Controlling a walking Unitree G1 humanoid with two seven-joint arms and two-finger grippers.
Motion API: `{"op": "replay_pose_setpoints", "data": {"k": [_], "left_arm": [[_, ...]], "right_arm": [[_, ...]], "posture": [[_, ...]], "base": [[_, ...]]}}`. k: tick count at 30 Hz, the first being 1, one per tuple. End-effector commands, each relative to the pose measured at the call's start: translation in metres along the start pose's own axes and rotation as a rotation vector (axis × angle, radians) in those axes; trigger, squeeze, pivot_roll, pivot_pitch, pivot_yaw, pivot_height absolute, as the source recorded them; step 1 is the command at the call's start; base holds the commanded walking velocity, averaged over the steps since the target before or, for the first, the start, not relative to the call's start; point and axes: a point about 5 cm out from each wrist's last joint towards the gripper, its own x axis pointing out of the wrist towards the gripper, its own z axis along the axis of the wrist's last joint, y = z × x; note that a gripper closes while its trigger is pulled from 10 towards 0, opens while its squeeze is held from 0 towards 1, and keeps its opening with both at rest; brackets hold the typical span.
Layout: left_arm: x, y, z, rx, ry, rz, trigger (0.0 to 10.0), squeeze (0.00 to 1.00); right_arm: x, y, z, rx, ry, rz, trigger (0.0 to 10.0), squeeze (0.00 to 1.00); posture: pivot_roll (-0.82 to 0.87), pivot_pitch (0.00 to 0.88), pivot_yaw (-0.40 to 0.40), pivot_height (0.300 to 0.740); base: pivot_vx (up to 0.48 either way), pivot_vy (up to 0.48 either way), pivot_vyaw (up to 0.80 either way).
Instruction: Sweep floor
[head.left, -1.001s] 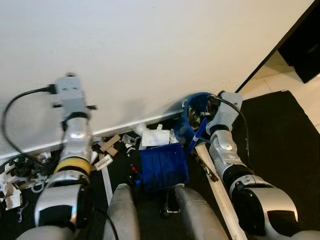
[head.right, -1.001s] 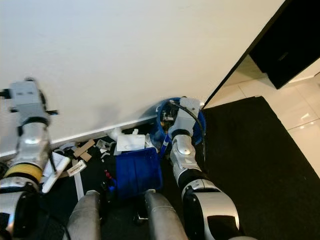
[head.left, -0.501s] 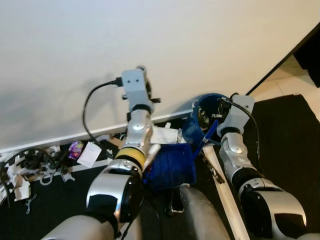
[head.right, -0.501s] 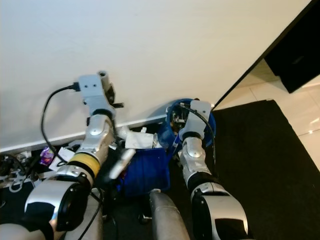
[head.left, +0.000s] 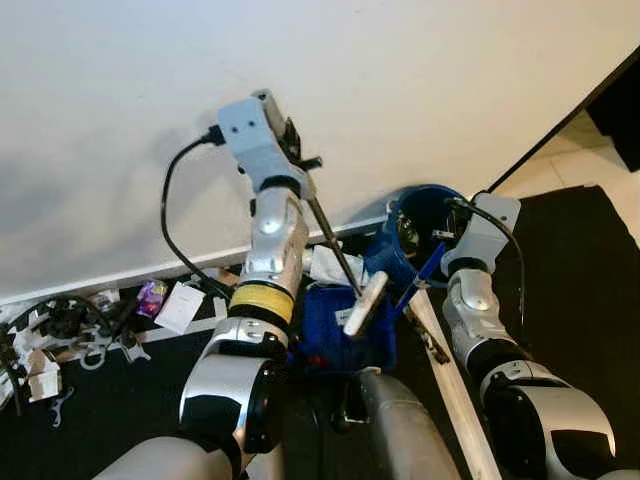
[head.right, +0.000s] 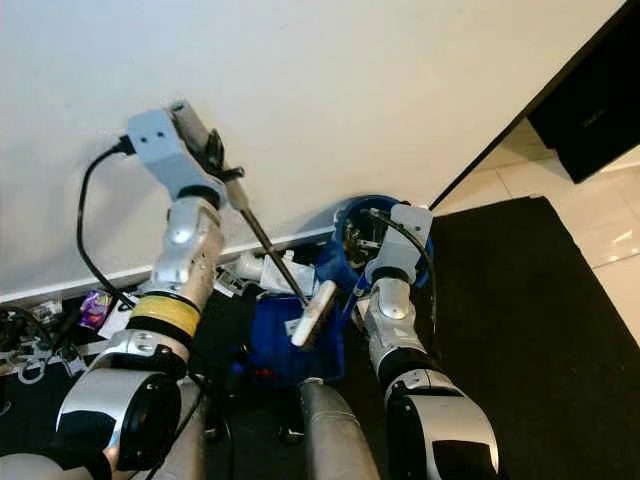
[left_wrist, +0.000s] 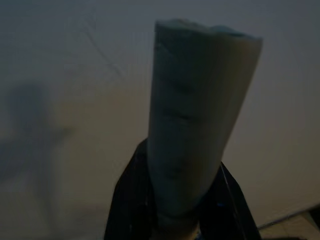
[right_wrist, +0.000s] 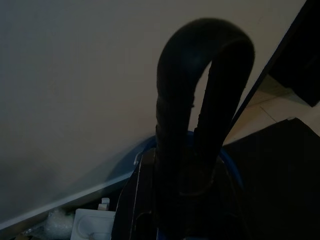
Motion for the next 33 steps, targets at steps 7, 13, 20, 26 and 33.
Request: {"op": "replay_pose_setpoints", "data": {"k": [7,13,20,26,33], "left_arm": [[0.004,0.069,0.045,0.35,-0.092,-0.043,10.0,0.0],[0.001,0.09,0.064,0.552,-0.138,-0.061,10.0,0.0],[-0.012,0.109,0.043,0.798,-0.005,-0.123,10.0,0.0],[-0.04,0.134,-0.013,0.951,0.185,-0.11,10.0,0.0],[-0.059,0.14,-0.051,0.812,0.318,0.021,10.0,0.0]], "right_arm": [[-0.011,-0.008,-0.024,-0.05,0.121,-0.006,10.0,0.0],[-0.011,-0.008,-0.025,-0.052,0.124,0.001,10.0,0.0],[-0.013,-0.006,-0.028,-0.056,0.128,0.014,10.0,0.0],[-0.014,-0.005,-0.028,-0.06,0.128,0.023,10.0,0.0],[-0.015,-0.006,-0.029,-0.067,0.127,0.03,10.0,0.0]], "posture": [[0.03,0.226,-0.14,0.74],[0.03,0.228,-0.147,0.74],[0.03,0.232,-0.147,0.74],[0.02,0.243,-0.145,0.74],[0.02,0.249,-0.149,0.74]], "base": [[0.0,0.0,0.0],[0.0,0.0,0.0],[0.0,0.0,0.0],[0.0,0.0,0.0],[0.0,0.0,0.0]]}}
